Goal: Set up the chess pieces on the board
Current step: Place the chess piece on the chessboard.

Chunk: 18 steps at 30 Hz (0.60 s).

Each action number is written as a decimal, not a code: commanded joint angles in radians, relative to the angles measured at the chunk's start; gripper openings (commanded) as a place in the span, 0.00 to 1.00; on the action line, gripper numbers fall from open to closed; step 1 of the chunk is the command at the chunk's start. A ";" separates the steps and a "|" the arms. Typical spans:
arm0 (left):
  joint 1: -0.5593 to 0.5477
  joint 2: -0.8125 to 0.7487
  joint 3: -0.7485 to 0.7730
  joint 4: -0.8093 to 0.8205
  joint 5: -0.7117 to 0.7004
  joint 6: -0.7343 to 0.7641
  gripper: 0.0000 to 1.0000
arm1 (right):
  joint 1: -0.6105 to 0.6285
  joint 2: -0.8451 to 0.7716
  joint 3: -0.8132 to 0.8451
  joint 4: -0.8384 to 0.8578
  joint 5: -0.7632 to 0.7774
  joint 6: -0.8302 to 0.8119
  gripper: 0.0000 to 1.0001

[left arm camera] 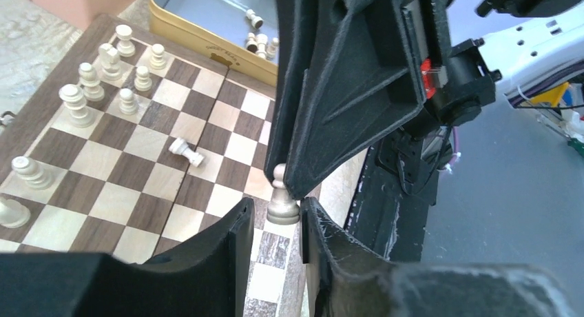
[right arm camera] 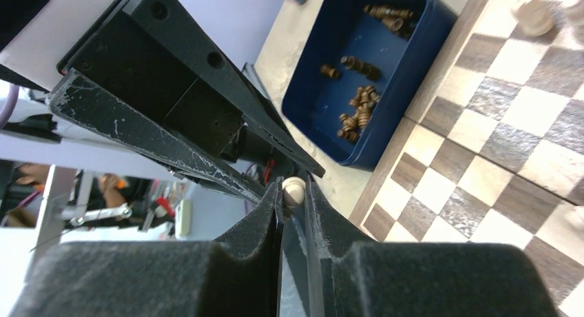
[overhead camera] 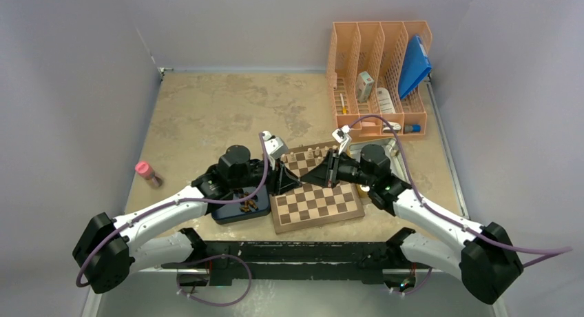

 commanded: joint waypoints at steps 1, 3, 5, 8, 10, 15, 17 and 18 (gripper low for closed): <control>-0.001 -0.010 0.024 -0.008 -0.069 -0.007 0.33 | 0.009 -0.079 0.036 -0.029 0.104 -0.049 0.13; -0.001 -0.001 0.029 -0.041 -0.092 -0.016 0.49 | 0.009 -0.115 0.046 -0.058 0.173 -0.085 0.13; -0.001 0.009 0.035 -0.063 -0.111 -0.026 0.55 | 0.009 -0.140 0.055 -0.084 0.238 -0.120 0.13; 0.000 0.022 0.068 -0.132 -0.224 -0.088 0.59 | 0.008 -0.162 0.061 -0.118 0.329 -0.163 0.13; 0.001 0.027 0.101 -0.209 -0.317 -0.129 0.61 | 0.009 -0.162 0.070 -0.140 0.385 -0.210 0.12; 0.036 0.042 0.218 -0.409 -0.425 -0.190 0.66 | 0.009 -0.135 0.096 -0.177 0.519 -0.286 0.12; 0.102 0.059 0.260 -0.468 -0.364 -0.212 0.68 | 0.008 -0.128 0.101 -0.191 0.558 -0.300 0.12; 0.146 0.069 0.280 -0.490 -0.307 -0.219 0.68 | 0.008 -0.125 0.103 -0.193 0.572 -0.306 0.12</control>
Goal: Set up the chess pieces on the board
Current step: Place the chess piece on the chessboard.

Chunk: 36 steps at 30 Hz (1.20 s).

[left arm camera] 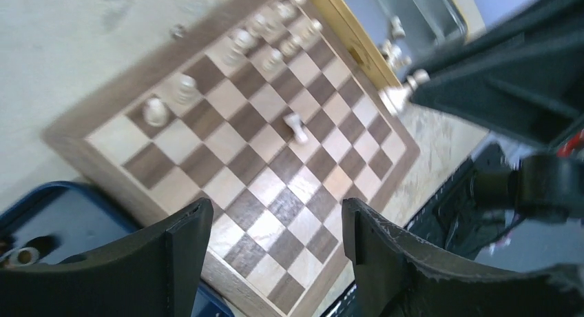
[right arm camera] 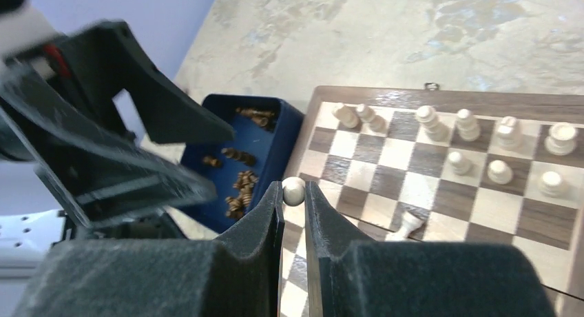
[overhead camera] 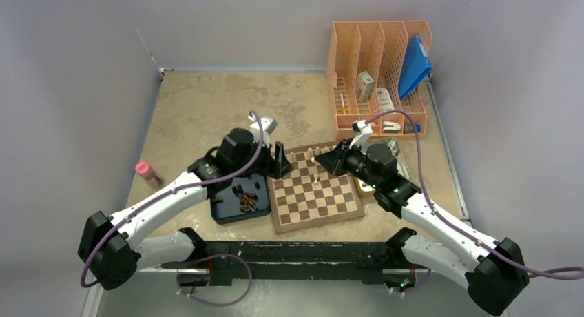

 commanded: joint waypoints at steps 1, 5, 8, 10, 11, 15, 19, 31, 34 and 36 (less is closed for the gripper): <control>0.154 0.029 0.124 -0.144 0.089 -0.078 0.69 | 0.003 0.011 0.054 -0.018 0.133 -0.080 0.12; 0.296 0.040 0.182 -0.206 0.264 -0.076 0.70 | 0.007 0.033 0.055 -0.022 0.183 -0.093 0.11; 0.361 0.020 0.213 -0.262 0.317 -0.048 0.77 | 0.033 0.070 0.065 -0.029 0.247 -0.100 0.11; 0.383 0.004 0.235 -0.306 0.317 -0.017 0.79 | 0.057 0.099 0.071 -0.021 0.281 -0.097 0.11; 0.383 -0.008 0.241 -0.326 0.305 0.003 0.79 | 0.069 0.114 0.073 -0.016 0.298 -0.096 0.11; 0.383 -0.082 0.210 -0.345 0.280 0.066 0.79 | 0.117 0.189 0.078 0.028 0.342 -0.097 0.11; 0.383 -0.126 0.172 -0.370 0.230 0.097 0.79 | 0.152 0.256 0.074 0.076 0.393 -0.080 0.10; 0.383 -0.184 0.134 -0.416 0.159 0.129 0.77 | 0.207 0.429 0.099 0.158 0.526 -0.070 0.11; 0.383 -0.202 0.133 -0.415 0.162 0.131 0.77 | 0.212 0.444 0.099 0.157 0.590 -0.076 0.11; 0.383 -0.214 0.132 -0.413 0.157 0.131 0.77 | 0.213 0.458 0.093 0.170 0.609 -0.083 0.11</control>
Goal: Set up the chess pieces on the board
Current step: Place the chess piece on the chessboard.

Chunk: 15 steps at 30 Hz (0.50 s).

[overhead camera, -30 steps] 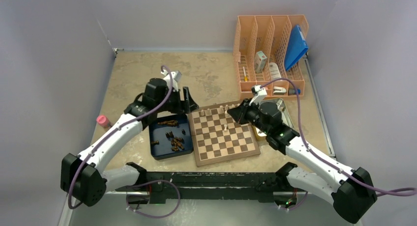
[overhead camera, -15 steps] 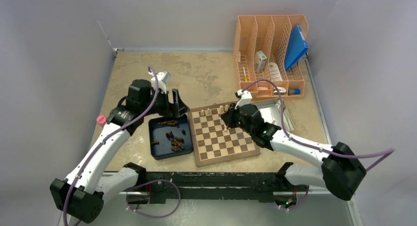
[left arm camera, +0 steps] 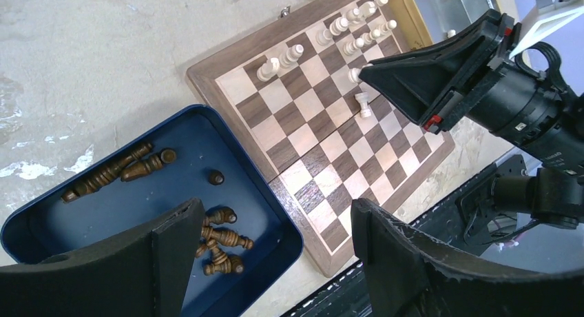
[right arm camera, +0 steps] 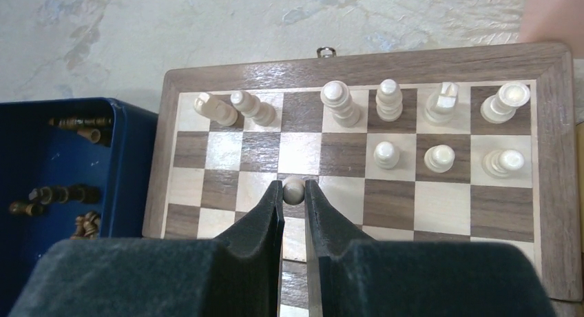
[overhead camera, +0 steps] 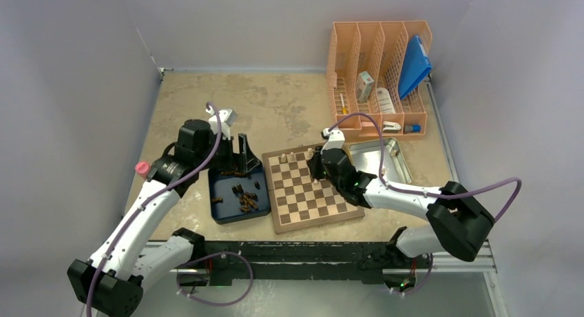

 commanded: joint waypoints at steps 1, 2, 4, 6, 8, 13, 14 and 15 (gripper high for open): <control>0.004 -0.044 0.000 0.020 -0.019 0.024 0.77 | 0.007 0.017 0.034 0.073 0.110 -0.009 0.11; 0.005 -0.049 -0.001 0.021 -0.026 0.022 0.77 | 0.007 0.023 0.033 0.078 0.110 -0.008 0.12; 0.004 -0.056 -0.001 0.023 -0.028 0.022 0.77 | 0.009 0.034 0.030 0.089 0.110 -0.007 0.13; 0.004 -0.058 -0.003 0.026 -0.024 0.023 0.77 | 0.009 0.047 0.025 0.098 0.114 -0.005 0.13; 0.004 -0.056 -0.002 0.026 -0.022 0.023 0.77 | 0.009 0.063 0.029 0.101 0.120 -0.005 0.13; 0.004 -0.047 -0.007 0.032 -0.003 0.020 0.77 | 0.010 0.114 0.052 0.094 0.142 -0.005 0.13; 0.004 -0.044 -0.007 0.031 0.000 0.020 0.77 | 0.010 0.122 0.056 0.093 0.145 -0.005 0.13; 0.004 -0.041 -0.007 0.030 0.000 0.020 0.77 | 0.010 0.130 0.059 0.094 0.148 -0.005 0.13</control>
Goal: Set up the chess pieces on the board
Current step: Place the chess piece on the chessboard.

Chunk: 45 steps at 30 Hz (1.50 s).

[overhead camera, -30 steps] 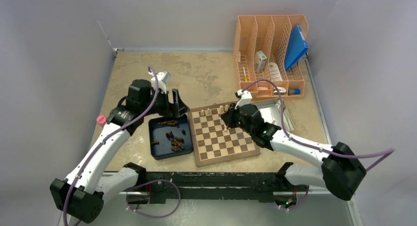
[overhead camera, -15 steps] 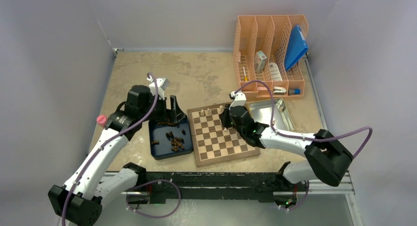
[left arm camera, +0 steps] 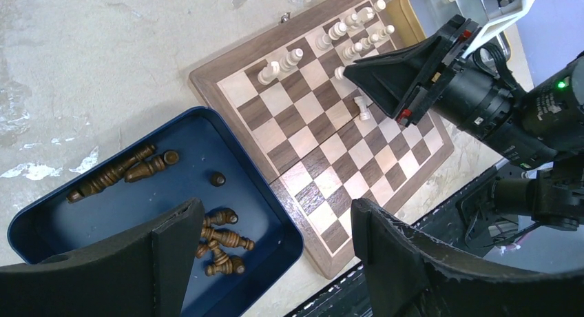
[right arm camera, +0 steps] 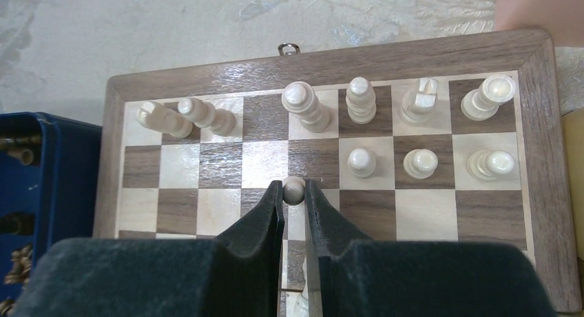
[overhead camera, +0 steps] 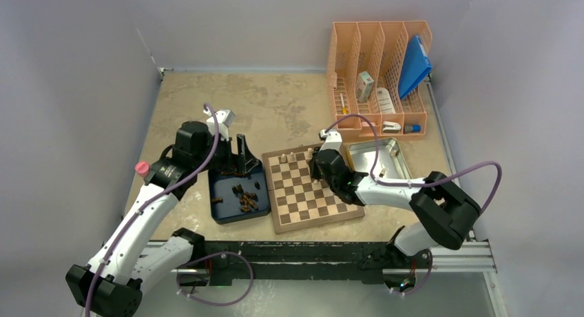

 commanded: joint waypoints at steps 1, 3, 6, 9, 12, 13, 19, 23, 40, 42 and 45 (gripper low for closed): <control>0.004 0.004 0.003 0.027 0.013 0.020 0.77 | 0.006 0.033 0.057 0.039 0.055 -0.003 0.13; 0.004 0.004 0.005 0.026 0.013 0.020 0.77 | 0.006 0.046 0.063 0.035 0.060 -0.004 0.13; 0.004 -0.001 0.004 0.030 0.015 0.022 0.77 | 0.009 0.058 0.067 0.032 0.081 -0.005 0.13; 0.004 -0.003 0.003 0.032 0.019 0.022 0.77 | 0.012 0.066 0.070 0.026 0.104 -0.009 0.13; 0.005 -0.004 0.003 0.031 0.024 0.022 0.77 | 0.015 0.074 0.074 0.020 0.124 -0.010 0.13; 0.004 -0.005 0.001 0.032 0.024 0.021 0.77 | 0.015 0.077 0.072 0.023 0.125 -0.010 0.13; 0.004 -0.005 0.001 0.032 0.027 0.021 0.77 | 0.021 0.103 0.089 0.009 0.141 -0.015 0.13; 0.004 -0.005 0.002 0.037 0.034 0.023 0.77 | 0.022 0.108 0.097 -0.006 0.155 -0.014 0.14; 0.004 -0.007 0.000 0.038 0.044 0.022 0.77 | 0.026 0.130 0.122 -0.040 0.156 -0.001 0.24; 0.004 -0.010 0.000 0.039 0.046 0.020 0.77 | 0.025 0.128 0.124 -0.042 0.153 0.000 0.25; 0.004 -0.013 0.000 0.039 0.046 0.020 0.77 | 0.027 0.124 0.124 -0.047 0.151 0.006 0.26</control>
